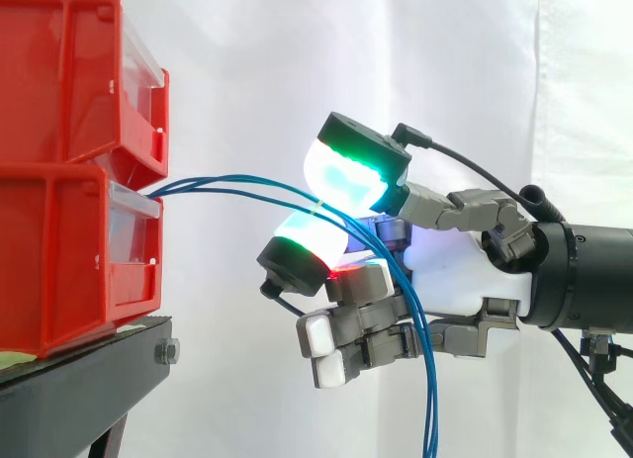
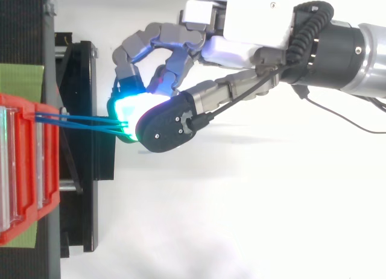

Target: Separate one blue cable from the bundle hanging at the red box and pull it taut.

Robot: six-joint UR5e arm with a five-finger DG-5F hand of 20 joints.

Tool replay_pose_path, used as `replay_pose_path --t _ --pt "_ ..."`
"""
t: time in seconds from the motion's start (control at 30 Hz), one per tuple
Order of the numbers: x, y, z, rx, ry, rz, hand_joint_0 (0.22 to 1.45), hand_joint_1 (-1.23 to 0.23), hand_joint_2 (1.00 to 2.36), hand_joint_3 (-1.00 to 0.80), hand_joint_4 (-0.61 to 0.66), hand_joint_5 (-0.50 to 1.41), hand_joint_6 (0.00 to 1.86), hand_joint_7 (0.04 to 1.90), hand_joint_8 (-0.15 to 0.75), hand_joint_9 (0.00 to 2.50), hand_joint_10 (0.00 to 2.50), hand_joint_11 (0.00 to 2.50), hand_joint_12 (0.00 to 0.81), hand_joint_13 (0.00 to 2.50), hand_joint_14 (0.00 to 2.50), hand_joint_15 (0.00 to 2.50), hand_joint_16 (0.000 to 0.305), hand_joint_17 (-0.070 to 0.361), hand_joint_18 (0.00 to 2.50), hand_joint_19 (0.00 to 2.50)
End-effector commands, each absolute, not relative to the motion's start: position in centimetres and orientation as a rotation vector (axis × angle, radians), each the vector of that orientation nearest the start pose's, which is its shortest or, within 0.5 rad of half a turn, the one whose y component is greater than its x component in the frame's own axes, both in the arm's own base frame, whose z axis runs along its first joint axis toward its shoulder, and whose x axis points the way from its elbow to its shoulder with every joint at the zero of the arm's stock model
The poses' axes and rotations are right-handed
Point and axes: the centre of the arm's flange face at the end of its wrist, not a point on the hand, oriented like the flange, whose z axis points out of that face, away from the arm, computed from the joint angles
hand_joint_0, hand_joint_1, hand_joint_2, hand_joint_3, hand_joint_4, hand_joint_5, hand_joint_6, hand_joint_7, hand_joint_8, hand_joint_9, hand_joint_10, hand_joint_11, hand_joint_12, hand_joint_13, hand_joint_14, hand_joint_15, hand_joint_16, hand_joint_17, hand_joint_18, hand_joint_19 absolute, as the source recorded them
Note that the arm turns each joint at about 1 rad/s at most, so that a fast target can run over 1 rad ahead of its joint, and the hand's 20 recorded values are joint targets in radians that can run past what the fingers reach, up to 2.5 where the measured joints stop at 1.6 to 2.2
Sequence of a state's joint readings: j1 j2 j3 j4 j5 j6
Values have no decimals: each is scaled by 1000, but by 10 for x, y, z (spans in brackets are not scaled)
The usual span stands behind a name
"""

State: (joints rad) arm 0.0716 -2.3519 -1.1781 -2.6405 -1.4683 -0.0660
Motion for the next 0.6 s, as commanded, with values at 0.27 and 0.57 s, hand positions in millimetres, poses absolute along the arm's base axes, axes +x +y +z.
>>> replay_pose_path --t 0.27,0.57 --pt "780 -87 227 1104 1128 1192 745 -820 1013 -372 83 -221 934 1327 298 1005 23 1041 319 893 22 569 41 91 722 566" --pt "780 -87 227 1105 1127 1191 744 -881 1000 -500 86 -214 923 1282 273 1009 24 1039 305 889 22 555 40 90 716 519"
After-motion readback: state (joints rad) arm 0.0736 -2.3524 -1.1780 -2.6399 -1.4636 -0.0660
